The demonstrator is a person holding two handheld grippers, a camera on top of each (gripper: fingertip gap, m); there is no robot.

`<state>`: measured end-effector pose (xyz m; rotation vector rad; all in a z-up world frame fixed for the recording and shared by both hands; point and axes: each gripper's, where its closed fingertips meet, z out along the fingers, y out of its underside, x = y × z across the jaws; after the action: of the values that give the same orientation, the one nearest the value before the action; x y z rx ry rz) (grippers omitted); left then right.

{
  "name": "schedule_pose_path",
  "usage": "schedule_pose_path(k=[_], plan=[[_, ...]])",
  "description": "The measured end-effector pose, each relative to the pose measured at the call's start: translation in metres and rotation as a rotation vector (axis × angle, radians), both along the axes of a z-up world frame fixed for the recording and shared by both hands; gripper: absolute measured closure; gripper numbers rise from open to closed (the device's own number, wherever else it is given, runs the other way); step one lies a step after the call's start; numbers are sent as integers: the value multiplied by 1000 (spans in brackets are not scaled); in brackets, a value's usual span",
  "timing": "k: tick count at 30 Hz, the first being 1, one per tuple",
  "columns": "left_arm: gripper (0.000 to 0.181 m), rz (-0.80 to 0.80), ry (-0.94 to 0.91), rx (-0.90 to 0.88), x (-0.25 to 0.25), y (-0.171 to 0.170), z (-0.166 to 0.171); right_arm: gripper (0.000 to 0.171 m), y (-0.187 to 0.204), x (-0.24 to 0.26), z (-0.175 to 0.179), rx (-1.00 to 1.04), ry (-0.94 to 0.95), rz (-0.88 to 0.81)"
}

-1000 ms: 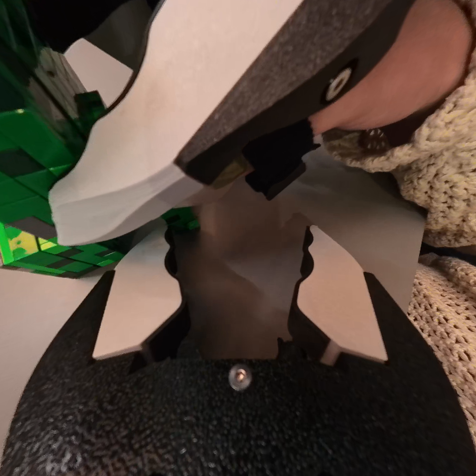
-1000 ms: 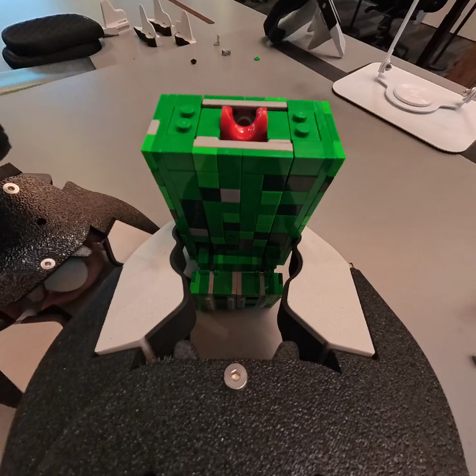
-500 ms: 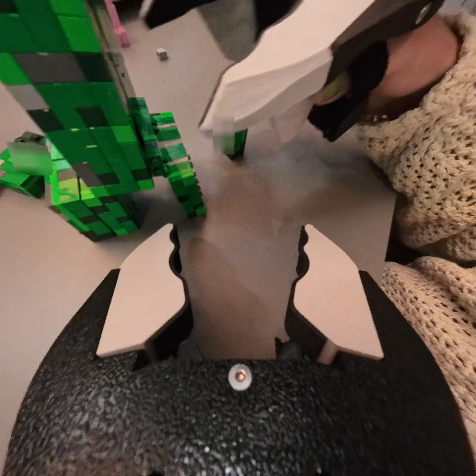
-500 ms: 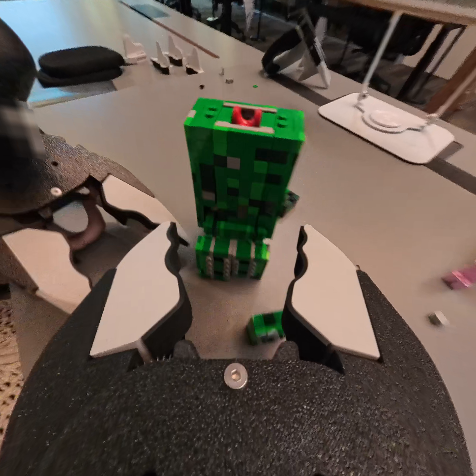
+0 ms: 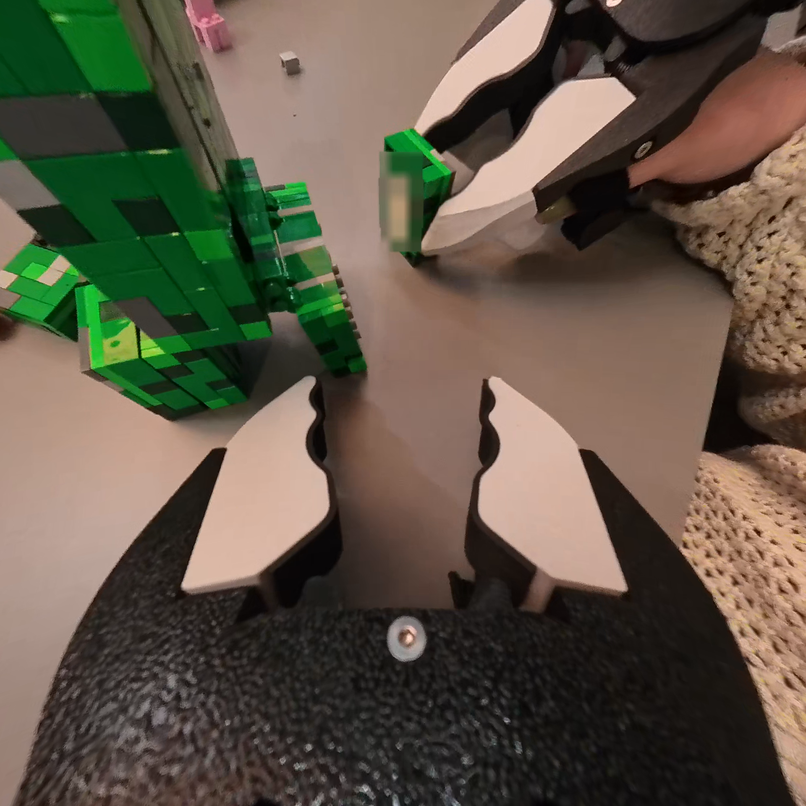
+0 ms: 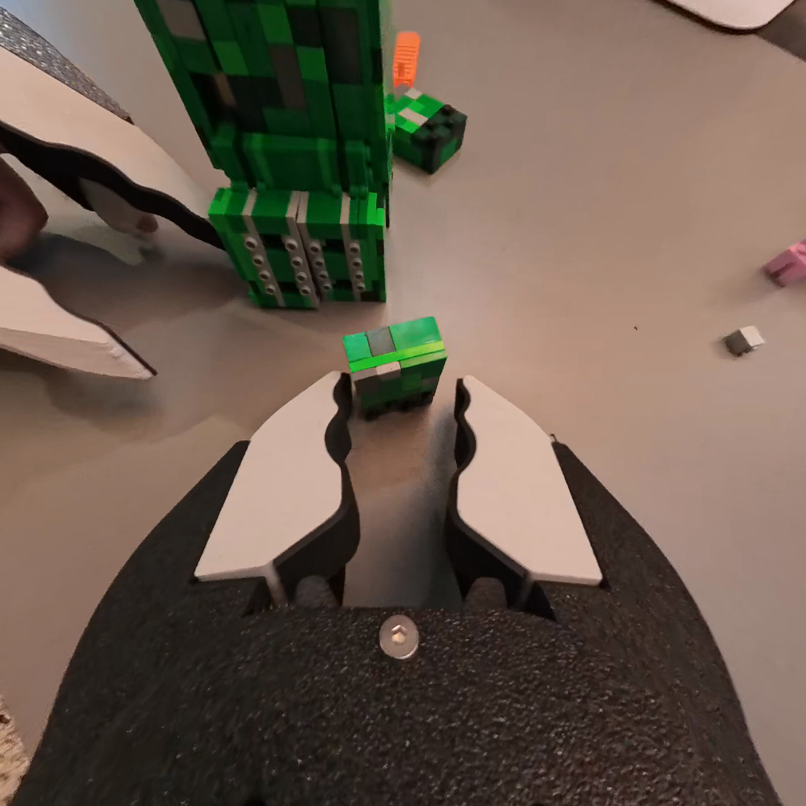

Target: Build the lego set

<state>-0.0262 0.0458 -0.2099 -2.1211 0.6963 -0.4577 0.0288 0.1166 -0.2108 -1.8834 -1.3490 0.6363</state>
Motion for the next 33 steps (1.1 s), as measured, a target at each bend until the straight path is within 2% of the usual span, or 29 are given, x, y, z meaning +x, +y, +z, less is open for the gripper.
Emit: schedule_pose_path(k=[1,7,12,26,33], plan=[[115,2,-2,4,0,0,1,132,-1,-1,2,3,6,8],[118,19,-16,3,-1,3,2,136,-27,-22,2,-10,-5,49],[117,25,-24,15,-1,5,4,136,-36,-43,4,41,-23,8],[119,35,-58,21,-2,6,8,135,-35,-55,5,53,-18,-67],[122,55,-59,63,-5,6,13,124,-38,-51,12,65,13,-65]])
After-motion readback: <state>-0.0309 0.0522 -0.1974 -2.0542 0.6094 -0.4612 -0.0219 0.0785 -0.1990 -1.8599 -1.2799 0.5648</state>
